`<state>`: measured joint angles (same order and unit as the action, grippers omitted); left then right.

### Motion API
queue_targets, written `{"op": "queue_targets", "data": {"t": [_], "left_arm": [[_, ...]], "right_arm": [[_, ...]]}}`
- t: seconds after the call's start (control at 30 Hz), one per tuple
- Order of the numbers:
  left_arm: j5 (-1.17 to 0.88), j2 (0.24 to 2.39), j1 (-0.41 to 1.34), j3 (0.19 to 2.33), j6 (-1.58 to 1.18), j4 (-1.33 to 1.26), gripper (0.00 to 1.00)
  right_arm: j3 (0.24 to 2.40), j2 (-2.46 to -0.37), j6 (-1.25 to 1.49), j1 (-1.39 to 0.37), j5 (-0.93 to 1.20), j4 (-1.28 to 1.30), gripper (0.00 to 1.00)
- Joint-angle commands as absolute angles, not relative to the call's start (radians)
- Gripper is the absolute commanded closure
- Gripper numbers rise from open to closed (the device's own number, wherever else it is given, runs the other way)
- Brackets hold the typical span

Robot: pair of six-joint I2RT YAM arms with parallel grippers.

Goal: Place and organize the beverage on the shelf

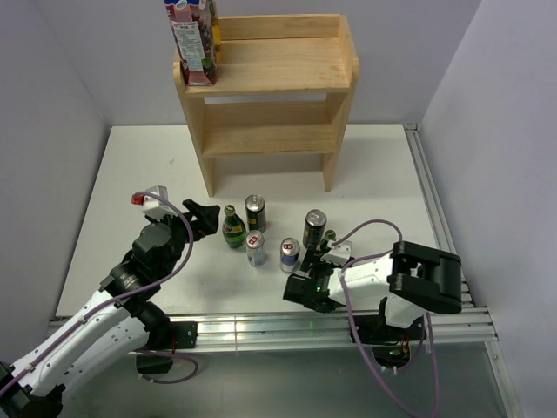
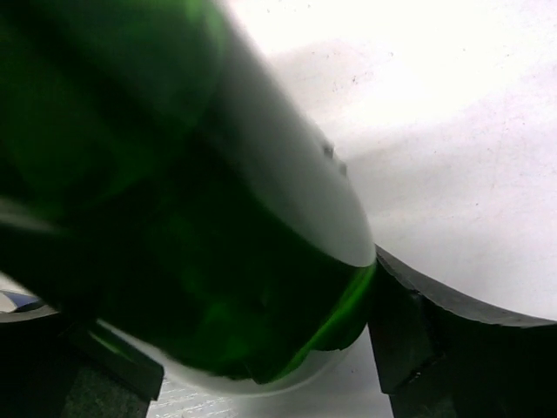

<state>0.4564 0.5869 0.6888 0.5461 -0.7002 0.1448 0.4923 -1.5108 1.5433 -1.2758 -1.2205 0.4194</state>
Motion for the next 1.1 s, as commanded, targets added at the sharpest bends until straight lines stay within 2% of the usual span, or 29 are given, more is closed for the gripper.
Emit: {"op": "queue_targets", "data": {"t": [0.0,0.13,0.23,0.3,0.33,0.53,0.67,0.93,1.07], "left_arm": [[0.449,0.586,0.693,0.546,-0.693,0.101,0.03],[0.446,0.594,0.693,0.548,-0.69,0.098,0.03],[0.449,0.601,0.692,0.551,-0.69,0.098,0.03],[0.448,0.603,0.693,0.548,-0.692,0.095,0.03],[0.448,0.603,0.693,0.549,-0.69,0.097,0.03],[0.456,0.6,0.693,0.549,-0.69,0.098,0.03],[0.468,0.604,0.695,0.555,-0.689,0.11,0.04],[0.476,0.598,0.693,0.56,-0.69,0.123,0.05],[0.474,0.598,0.693,0.563,-0.69,0.121,0.05]], "right_arm": [[0.532,-1.571,1.618,-1.269,-1.288,0.485,0.18],[0.54,-1.588,1.651,-1.269,-1.307,0.511,0.36],[0.535,-1.572,1.649,-1.27,-1.305,0.511,0.44],[0.532,-1.554,1.641,-1.278,-1.305,0.514,0.55],[0.532,-1.542,1.64,-1.279,-1.304,0.518,0.98],[0.58,-1.563,1.753,-1.307,-1.295,0.661,1.0],[0.684,-1.554,1.793,-1.365,-1.281,0.793,1.0],[0.86,-1.387,1.871,-1.474,-1.287,1.155,1.0],[1.029,-1.388,2.004,-1.526,-1.304,1.4,1.0]]}}
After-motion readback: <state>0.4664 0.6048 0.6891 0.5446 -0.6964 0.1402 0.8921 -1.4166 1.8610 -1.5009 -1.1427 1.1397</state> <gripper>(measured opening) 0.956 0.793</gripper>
